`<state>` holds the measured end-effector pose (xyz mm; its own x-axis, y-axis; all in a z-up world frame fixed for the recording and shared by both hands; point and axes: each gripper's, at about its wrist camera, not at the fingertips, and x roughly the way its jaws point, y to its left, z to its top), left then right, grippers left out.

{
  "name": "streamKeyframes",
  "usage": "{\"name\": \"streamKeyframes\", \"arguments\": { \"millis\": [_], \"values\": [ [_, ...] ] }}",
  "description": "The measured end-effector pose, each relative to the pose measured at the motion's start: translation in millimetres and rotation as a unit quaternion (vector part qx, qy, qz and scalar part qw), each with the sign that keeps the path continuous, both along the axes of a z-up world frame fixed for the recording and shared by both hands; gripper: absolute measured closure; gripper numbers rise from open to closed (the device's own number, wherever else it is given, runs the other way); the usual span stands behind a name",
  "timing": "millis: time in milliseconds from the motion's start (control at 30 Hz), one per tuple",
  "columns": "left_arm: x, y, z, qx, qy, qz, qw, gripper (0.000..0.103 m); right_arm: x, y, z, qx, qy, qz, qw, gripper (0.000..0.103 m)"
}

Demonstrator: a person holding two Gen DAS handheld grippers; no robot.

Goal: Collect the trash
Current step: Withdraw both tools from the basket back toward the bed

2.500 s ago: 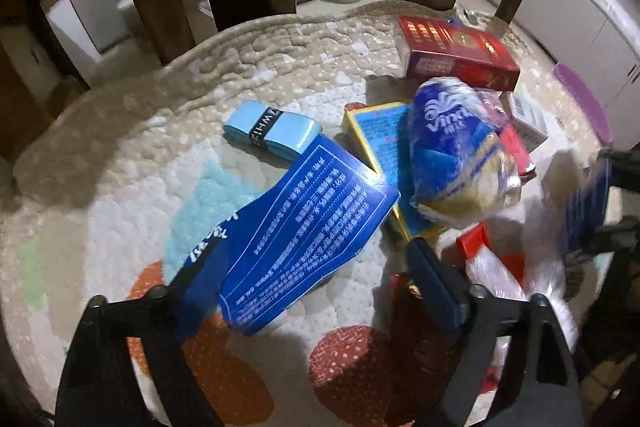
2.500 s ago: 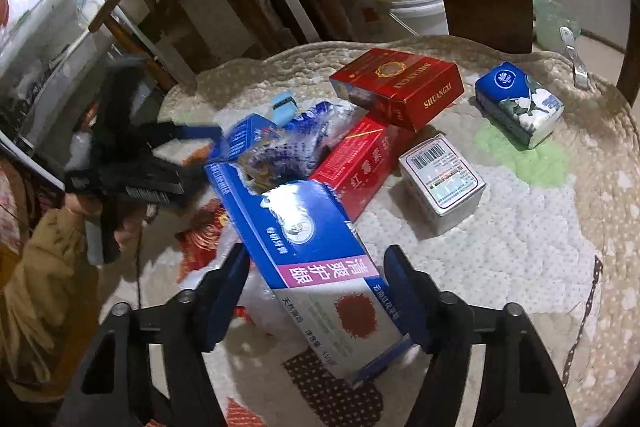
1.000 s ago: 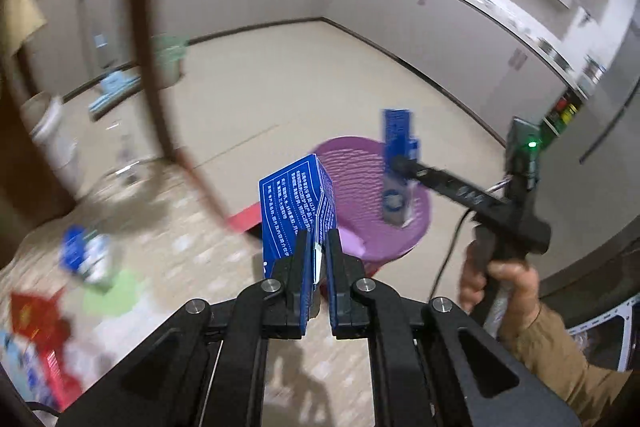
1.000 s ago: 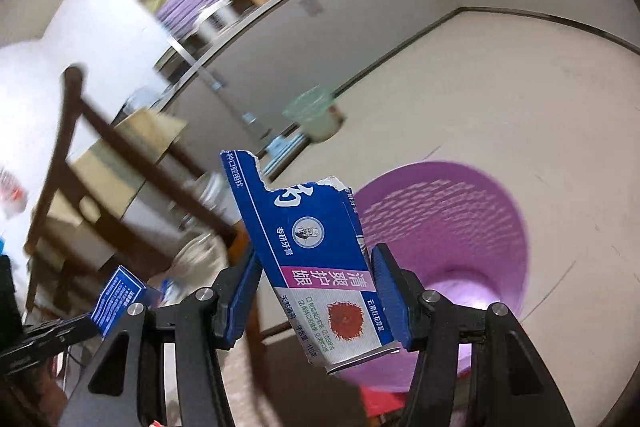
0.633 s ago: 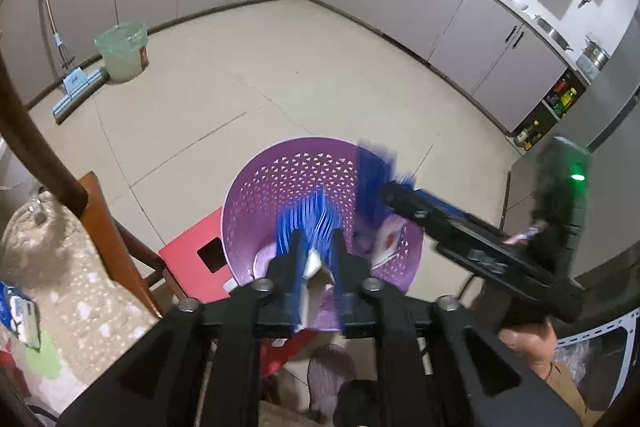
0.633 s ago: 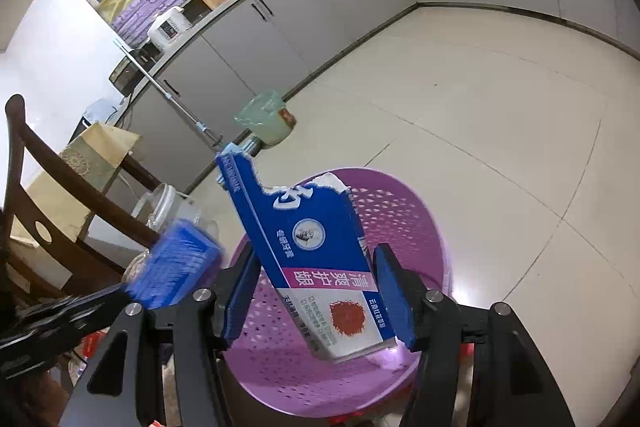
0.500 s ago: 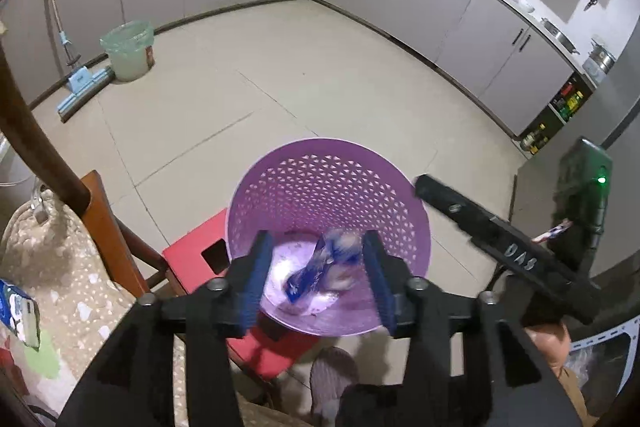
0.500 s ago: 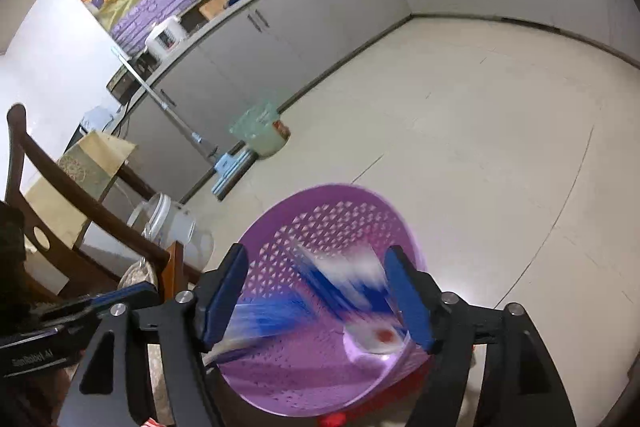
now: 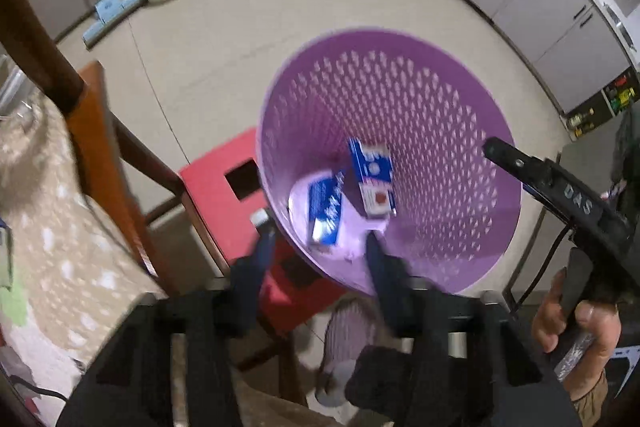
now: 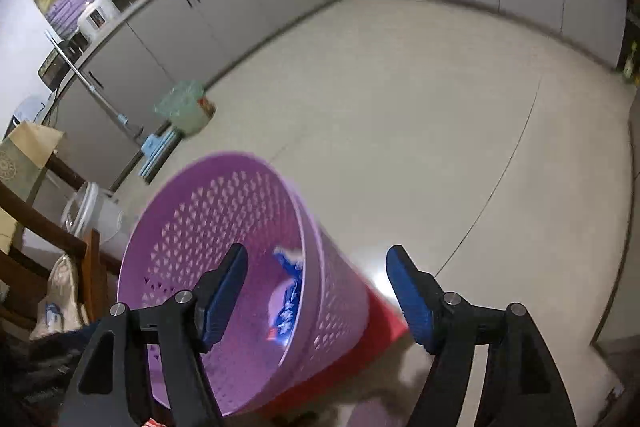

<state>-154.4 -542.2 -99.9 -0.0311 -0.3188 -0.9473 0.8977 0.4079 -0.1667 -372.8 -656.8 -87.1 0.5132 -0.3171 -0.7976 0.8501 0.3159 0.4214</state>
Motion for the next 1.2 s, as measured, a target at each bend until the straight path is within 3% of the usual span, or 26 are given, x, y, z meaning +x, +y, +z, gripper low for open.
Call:
{"name": "streamKeyframes", "arguments": {
  "millis": [33, 133, 233, 367, 567, 633, 700, 767, 800, 867, 1067, 1200],
  "values": [
    [-1, 1, -2, 0.009, -0.012, 0.003, 0.9999, 0.078, -1, -2, -6, 0.024, -0.015, 0.005, 1.0, 0.062],
    [-1, 7, -1, 0.007, -0.013, 0.012, 0.9998, 0.082, -10, -6, -16, 0.062, -0.041, -0.005, 0.997, 0.076],
    [2, 18, 4, 0.011, -0.007, 0.027, 0.9995, 0.084, -21, -8, -23, 0.102, -0.074, -0.007, 0.992, 0.076],
    [-11, 37, 14, 0.012, -0.031, 0.03, 0.999, 0.085, -24, 4, -28, 0.135, -0.084, 0.014, 0.987, 0.077],
    [-20, 59, 15, 0.016, -0.048, 0.034, 0.9981, 0.085, -24, 31, -23, 0.124, -0.069, 0.042, 0.989, 0.081],
    [-26, 62, 28, 0.008, -0.051, 0.034, 0.9981, 0.084, -19, 34, -21, 0.121, -0.066, 0.046, 0.989, 0.081],
    [-28, 61, 47, -0.012, -0.043, 0.033, 0.9985, 0.077, -17, 37, -20, 0.119, -0.068, 0.048, 0.989, 0.079],
    [-35, 71, 68, -0.04, -0.043, 0.037, 0.9976, 0.056, -15, 39, -15, 0.106, -0.07, 0.043, 0.991, 0.074],
    [-38, 78, 80, -0.056, -0.048, 0.041, 0.9965, 0.053, -14, 40, -11, 0.093, -0.064, 0.041, 0.993, 0.068],
    [-45, 95, 101, -0.078, -0.054, 0.043, 0.9946, 0.047, -14, 44, 3, 0.05, -0.047, 0.028, 0.997, 0.039],
    [-67, 165, 145, -0.119, -0.077, 0.034, 0.9892, 0.039, -15, 65, 38, -0.068, -0.02, -0.016, 0.997, 0.036],
    [-61, 228, 155, -0.118, -0.121, 0.052, 0.9843, 0.039, -9, 90, 57, -0.143, -0.003, -0.019, 0.99, 0.036]
  ]
}}
